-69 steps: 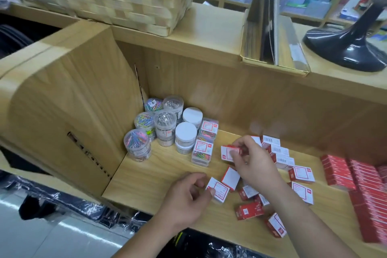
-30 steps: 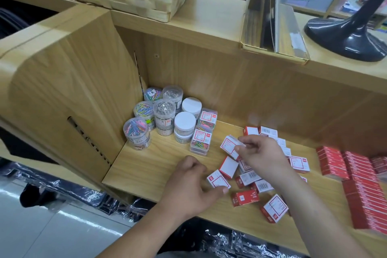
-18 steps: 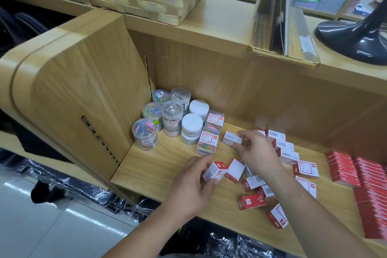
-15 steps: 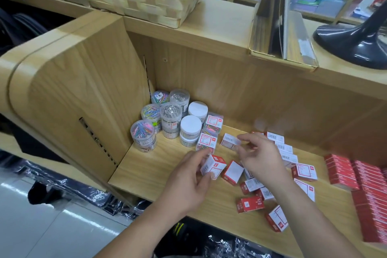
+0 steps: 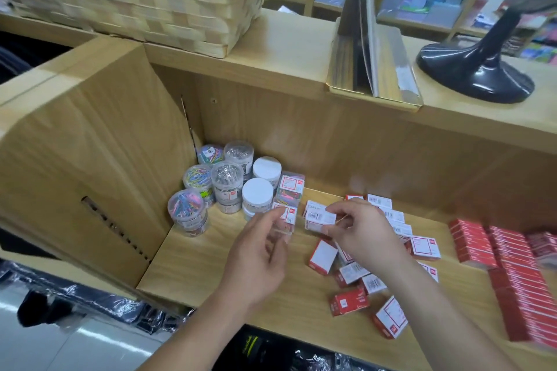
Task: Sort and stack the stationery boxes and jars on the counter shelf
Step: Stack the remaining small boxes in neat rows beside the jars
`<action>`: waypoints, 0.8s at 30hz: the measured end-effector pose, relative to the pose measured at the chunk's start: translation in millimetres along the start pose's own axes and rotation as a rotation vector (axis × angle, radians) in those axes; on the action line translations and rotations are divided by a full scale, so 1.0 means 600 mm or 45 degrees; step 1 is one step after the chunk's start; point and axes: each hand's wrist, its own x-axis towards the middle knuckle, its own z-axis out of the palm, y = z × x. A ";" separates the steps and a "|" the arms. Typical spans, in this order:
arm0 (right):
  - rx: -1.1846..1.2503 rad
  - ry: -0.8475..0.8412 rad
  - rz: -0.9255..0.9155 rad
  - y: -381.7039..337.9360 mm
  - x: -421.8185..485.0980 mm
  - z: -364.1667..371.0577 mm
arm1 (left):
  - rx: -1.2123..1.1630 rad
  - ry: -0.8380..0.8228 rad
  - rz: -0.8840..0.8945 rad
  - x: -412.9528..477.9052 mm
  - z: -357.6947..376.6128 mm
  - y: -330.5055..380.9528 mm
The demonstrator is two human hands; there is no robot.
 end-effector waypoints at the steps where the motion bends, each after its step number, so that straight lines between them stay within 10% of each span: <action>1: -0.044 0.004 0.023 0.008 0.012 0.008 | 0.018 0.009 -0.032 -0.008 0.000 -0.015; 24: -0.329 0.156 0.127 0.010 0.083 0.059 | 0.466 -0.076 0.034 -0.021 0.018 -0.060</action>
